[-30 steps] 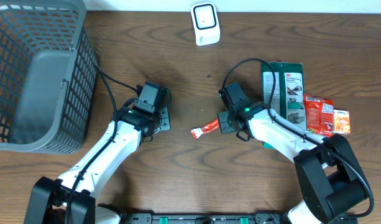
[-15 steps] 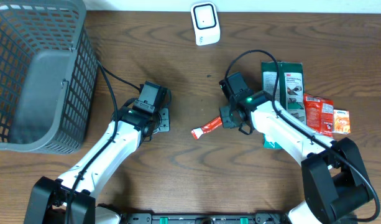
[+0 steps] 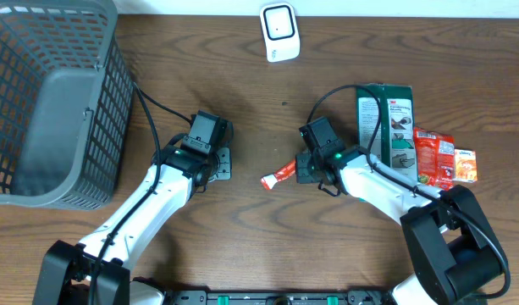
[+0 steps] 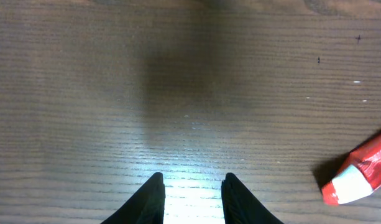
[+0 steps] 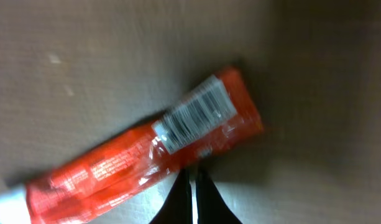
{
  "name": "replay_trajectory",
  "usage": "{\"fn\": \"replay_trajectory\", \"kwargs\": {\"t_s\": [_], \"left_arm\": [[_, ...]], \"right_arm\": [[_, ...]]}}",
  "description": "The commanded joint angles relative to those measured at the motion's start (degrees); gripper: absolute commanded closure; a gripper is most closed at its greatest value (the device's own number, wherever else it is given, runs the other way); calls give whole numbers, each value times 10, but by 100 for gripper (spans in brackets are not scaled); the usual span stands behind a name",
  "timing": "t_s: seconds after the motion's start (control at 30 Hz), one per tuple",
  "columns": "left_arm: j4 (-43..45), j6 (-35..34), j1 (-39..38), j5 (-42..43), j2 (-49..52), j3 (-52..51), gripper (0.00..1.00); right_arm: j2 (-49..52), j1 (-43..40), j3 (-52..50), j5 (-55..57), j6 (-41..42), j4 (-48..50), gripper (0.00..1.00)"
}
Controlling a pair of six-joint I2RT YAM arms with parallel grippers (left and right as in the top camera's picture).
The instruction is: Scan the item barcode
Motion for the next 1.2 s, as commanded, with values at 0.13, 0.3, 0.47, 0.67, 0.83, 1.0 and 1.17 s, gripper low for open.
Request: {"fn": "replay_trajectory", "kwargs": {"t_s": [0.13, 0.3, 0.47, 0.67, 0.83, 1.0, 1.17], "left_arm": [[-7, 10, 2, -2, 3, -2, 67], [-5, 43, 2, 66, 3, -2, 57], [-24, 77, -10, 102, 3, 24, 52], [-61, 82, -61, 103, 3, 107, 51], [-14, 105, -124, 102, 23, 107, 45], [8, 153, -179, 77, 82, 107, 40], [10, 153, -195, 25, 151, 107, 40]], "right_arm": [[-1, 2, -18, 34, 1, 99, 97], [-10, -19, 6, -8, -1, 69, 95], [-64, -96, 65, -95, -52, -64, 84], [-121, -175, 95, -163, -86, -187, 69], [-122, -189, 86, -188, -87, -256, 60], [-122, -181, 72, -187, -113, -266, 49], [-122, -181, 72, -186, -113, -263, 48]]}}
